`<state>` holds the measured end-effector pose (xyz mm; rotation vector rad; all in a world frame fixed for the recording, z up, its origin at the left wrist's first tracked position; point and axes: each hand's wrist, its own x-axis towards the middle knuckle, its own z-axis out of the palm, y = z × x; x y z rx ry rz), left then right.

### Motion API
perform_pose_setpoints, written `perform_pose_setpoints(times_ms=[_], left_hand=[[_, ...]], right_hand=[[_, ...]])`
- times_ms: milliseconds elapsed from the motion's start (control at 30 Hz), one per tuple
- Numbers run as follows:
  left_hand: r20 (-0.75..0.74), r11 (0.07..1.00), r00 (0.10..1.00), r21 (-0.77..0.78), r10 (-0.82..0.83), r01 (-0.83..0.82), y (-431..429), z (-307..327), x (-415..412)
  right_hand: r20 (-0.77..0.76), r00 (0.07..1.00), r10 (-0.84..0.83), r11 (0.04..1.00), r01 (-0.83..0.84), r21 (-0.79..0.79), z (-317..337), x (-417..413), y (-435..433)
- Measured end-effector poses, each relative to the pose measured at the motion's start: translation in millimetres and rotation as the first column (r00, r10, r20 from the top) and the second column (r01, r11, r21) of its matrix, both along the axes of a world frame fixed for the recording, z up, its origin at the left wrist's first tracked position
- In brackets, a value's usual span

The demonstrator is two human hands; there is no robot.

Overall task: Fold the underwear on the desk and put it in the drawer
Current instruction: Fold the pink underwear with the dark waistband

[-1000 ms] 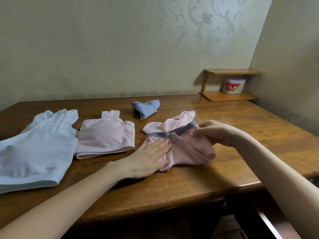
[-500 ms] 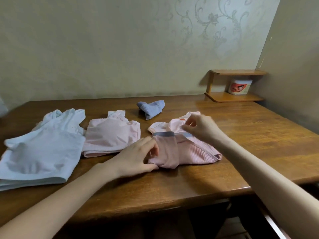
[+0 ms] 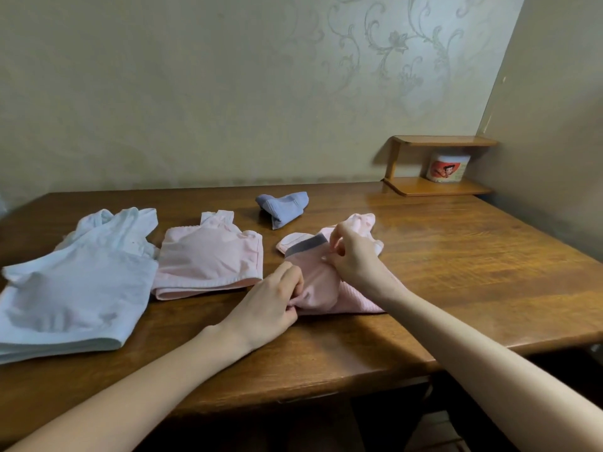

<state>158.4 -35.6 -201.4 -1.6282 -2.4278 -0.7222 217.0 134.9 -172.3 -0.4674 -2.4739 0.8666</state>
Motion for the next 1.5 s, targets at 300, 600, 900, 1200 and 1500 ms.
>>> perform_pose_setpoints(times_ms=[300,600,900,1200,1500], left_hand=[[-0.015,0.971,0.988,-0.184,-0.157,0.151,-2.1,25.2,-1.6],[-0.024,0.922,0.984,-0.355,-0.174,0.155,24.8,-1.0,-31.0],[0.197,0.964,0.969,-0.191,-0.148,0.186,16.8,17.1,-10.4],[0.686,0.984,0.719,0.024,0.113,-0.178,0.0,30.5,-20.6],[0.632,0.978,0.754,-0.194,0.179,-0.07,-4.9,40.8,-12.2]], right_hand=[[0.001,1.0,-0.019,0.965,0.018,0.26,-5.8,9.8,26.5],[0.592,0.76,-0.268,0.961,0.168,0.219,9.5,30.6,67.2],[0.215,0.944,0.249,0.884,-0.131,-0.45,42.9,5.6,-1.4],[0.101,0.919,0.38,0.918,-0.388,0.081,3.2,3.1,1.4],[0.405,0.754,0.517,0.792,-0.601,0.108,-14.6,10.6,13.7]])
